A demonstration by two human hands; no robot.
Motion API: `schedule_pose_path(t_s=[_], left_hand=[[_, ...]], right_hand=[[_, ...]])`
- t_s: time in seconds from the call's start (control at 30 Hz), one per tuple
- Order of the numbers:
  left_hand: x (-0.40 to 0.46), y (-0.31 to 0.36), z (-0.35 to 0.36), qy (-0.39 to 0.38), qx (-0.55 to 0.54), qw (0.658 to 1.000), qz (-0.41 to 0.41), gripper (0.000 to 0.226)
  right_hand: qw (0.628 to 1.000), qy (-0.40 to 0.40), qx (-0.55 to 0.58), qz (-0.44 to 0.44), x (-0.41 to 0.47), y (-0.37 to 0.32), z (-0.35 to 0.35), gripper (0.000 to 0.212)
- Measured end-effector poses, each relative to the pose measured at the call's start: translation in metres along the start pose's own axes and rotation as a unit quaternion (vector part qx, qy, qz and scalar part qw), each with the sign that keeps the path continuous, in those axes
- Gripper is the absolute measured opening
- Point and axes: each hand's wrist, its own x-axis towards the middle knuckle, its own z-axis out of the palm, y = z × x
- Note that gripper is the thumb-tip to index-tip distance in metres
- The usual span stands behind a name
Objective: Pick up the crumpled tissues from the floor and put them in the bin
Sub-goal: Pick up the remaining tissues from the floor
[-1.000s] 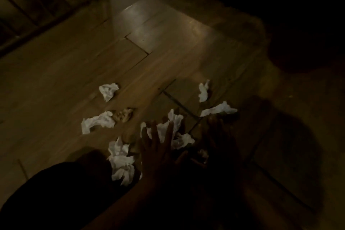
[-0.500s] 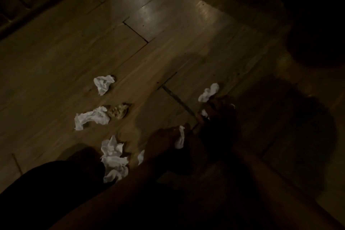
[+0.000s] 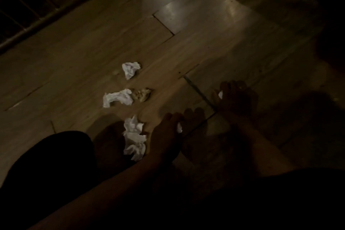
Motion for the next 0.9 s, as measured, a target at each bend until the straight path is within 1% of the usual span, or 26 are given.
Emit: schedule_pose_path(t_s=[0.03,0.07,0.1,0.17,0.2,0.23,0.27,0.33,0.37,0.43,0.5,0.53,0.57,0.63,0.67,0.73,0.77,0.83,0.87,0.9], left_hand=[[0.000,0.008,-0.005,-0.004,-0.004,1.000,-0.016,0.028],[0.001,0.008,-0.008,0.008,0.006,1.000,-0.028,0.033],[0.000,0.003,-0.010,0.021,0.025,0.998,-0.047,0.041],[-0.009,-0.025,-0.019,0.047,0.082,0.991,-0.097,0.063],[-0.017,-0.039,-0.021,0.056,0.122,0.986,-0.101,0.072],[-0.026,-0.053,-0.020,0.073,0.161,0.980,-0.089,0.080],[-0.033,-0.064,-0.020,0.089,0.180,0.977,-0.076,0.087],[-0.038,-0.081,-0.016,0.085,0.180,0.977,-0.077,0.097],[-0.035,-0.090,-0.014,0.068,0.175,0.979,-0.083,0.097],[-0.027,-0.104,-0.010,0.031,0.165,0.985,-0.050,0.080],[-0.018,-0.117,-0.010,-0.009,0.148,0.989,0.006,0.062],[-0.014,-0.123,-0.014,-0.023,0.134,0.991,0.016,0.058],[-0.011,-0.127,-0.021,-0.034,0.116,0.993,0.016,0.055],[-0.005,-0.131,-0.033,-0.060,0.071,0.995,-0.033,0.052],[-0.002,-0.134,-0.037,-0.055,0.042,0.996,-0.060,0.048],[0.008,-0.142,-0.054,-0.036,-0.047,0.992,-0.110,0.040],[0.018,-0.147,-0.064,-0.023,-0.035,0.993,-0.113,0.037],[0.034,-0.154,-0.081,0.020,-0.007,0.990,-0.138,0.030],[0.042,-0.156,-0.087,0.058,0.008,0.989,-0.136,0.025],[0.051,-0.156,-0.091,0.108,0.017,0.984,-0.140,0.023]], right_hand=[[1.000,0.008,0.013,-0.016,-0.002,0.004,-0.003,0.023],[0.999,-0.001,0.034,-0.017,-0.004,0.005,-0.005,0.021],[0.998,-0.011,0.055,-0.022,-0.005,0.004,-0.005,0.023],[0.992,-0.012,0.114,-0.050,-0.009,-0.024,-0.005,0.026],[0.989,-0.006,0.133,-0.065,-0.010,-0.038,-0.005,0.026],[0.988,-0.005,0.130,-0.082,-0.013,-0.054,-0.004,0.026],[0.988,-0.016,0.122,-0.096,-0.018,-0.071,-0.003,0.026],[0.982,-0.009,0.102,-0.157,-0.024,-0.099,0.003,0.027],[0.978,0.000,0.097,-0.186,-0.025,-0.109,0.005,0.030],[0.973,0.016,0.090,-0.213,-0.025,-0.127,0.006,0.031],[0.973,0.022,0.082,-0.217,-0.024,-0.139,0.006,0.029],[0.974,0.016,0.075,-0.211,-0.022,-0.145,0.006,0.027],[0.977,0.008,0.079,-0.200,-0.020,-0.151,0.005,0.027],[0.975,-0.012,0.131,-0.177,-0.012,-0.164,0.002,0.027],[0.973,-0.016,0.150,-0.172,-0.006,-0.172,0.000,0.025],[0.972,-0.044,0.127,-0.193,0.008,-0.188,-0.001,0.022],[0.970,-0.070,0.126,-0.198,0.016,-0.195,0.001,0.028],[0.964,-0.110,0.131,-0.204,0.029,-0.208,0.006,0.052],[0.963,-0.126,0.117,-0.207,0.033,-0.213,0.010,0.061],[0.961,-0.150,0.099,-0.209,0.036,-0.217,0.013,0.064]])
